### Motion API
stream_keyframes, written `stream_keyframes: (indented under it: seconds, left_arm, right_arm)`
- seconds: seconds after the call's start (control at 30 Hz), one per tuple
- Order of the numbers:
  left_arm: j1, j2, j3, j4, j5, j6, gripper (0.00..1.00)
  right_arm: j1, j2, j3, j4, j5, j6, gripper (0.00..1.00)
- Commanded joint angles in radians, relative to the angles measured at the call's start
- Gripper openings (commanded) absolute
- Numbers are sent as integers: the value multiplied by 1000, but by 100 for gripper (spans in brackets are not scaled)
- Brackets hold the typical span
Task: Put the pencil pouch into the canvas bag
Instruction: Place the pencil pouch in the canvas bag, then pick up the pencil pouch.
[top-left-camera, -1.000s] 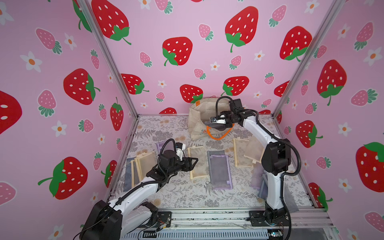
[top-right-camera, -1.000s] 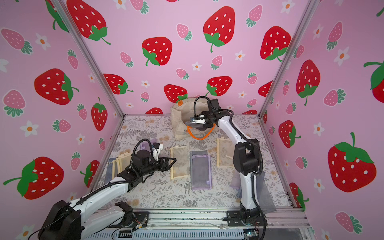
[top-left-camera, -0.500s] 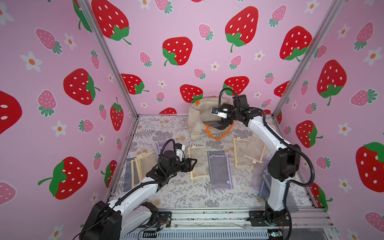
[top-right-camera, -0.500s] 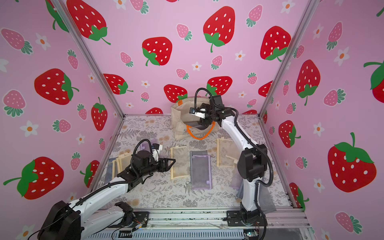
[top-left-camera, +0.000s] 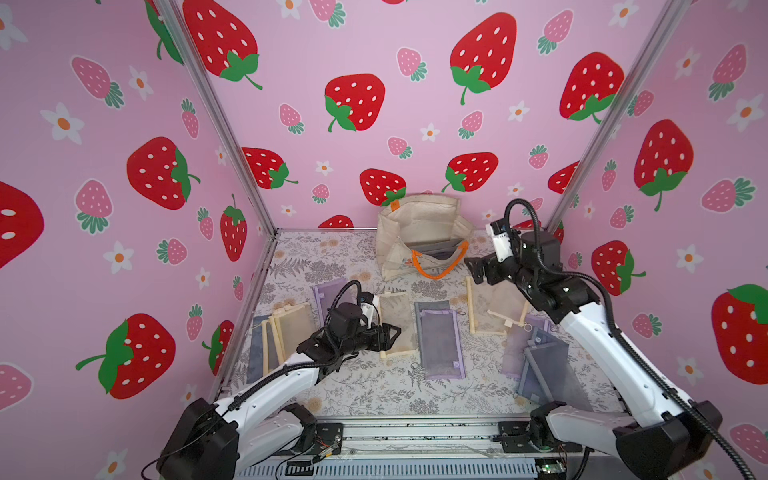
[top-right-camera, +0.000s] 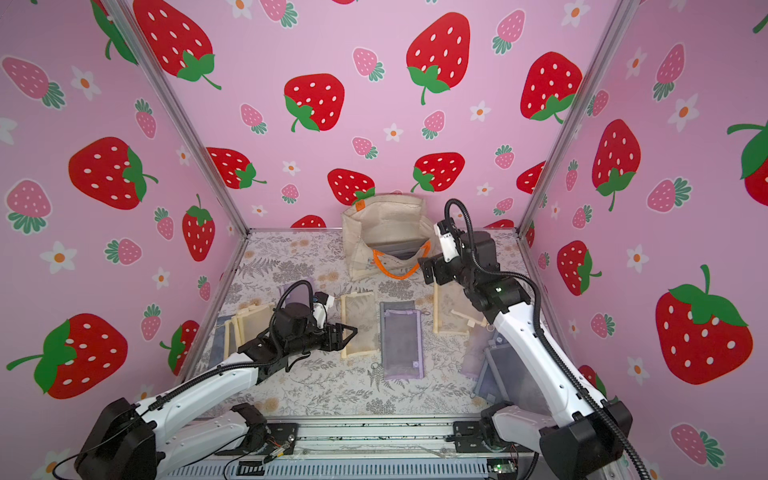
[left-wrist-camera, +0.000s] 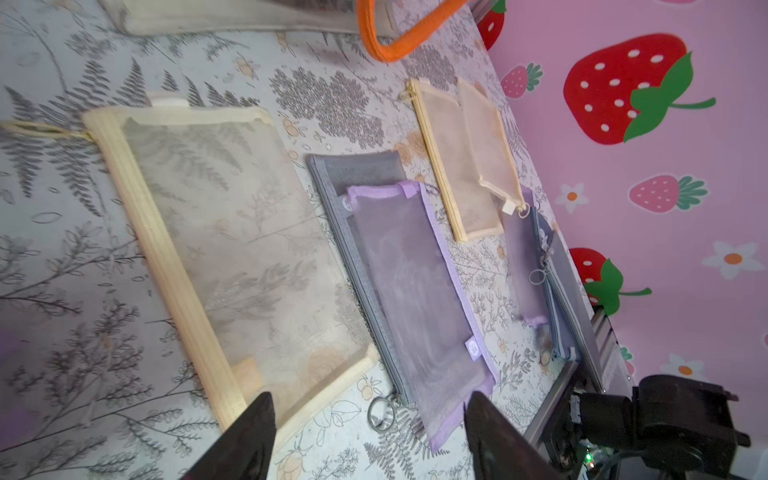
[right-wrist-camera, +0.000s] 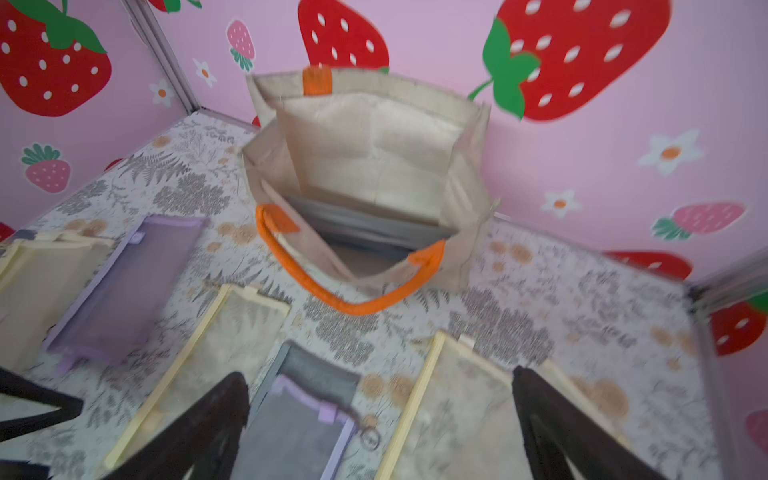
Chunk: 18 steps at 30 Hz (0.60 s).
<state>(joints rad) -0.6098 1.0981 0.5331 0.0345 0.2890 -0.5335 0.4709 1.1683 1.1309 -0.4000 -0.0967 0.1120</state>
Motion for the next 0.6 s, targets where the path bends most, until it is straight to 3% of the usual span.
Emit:
stream_keyframes:
  seconds: [0.0, 0.27, 0.57]
  left_arm:
    - [-58, 52, 50, 24, -42, -26, 73]
    - [-151, 284, 109, 163, -58, -69, 66]
    - [-173, 515, 226, 233, -38, -84, 57]
  right_arm:
    - [-1, -13, -124, -114, -82, 184, 99]
    - [0, 74, -409, 65, -262, 289, 100]
    - [10, 196, -501, 233, -335, 321, 93]
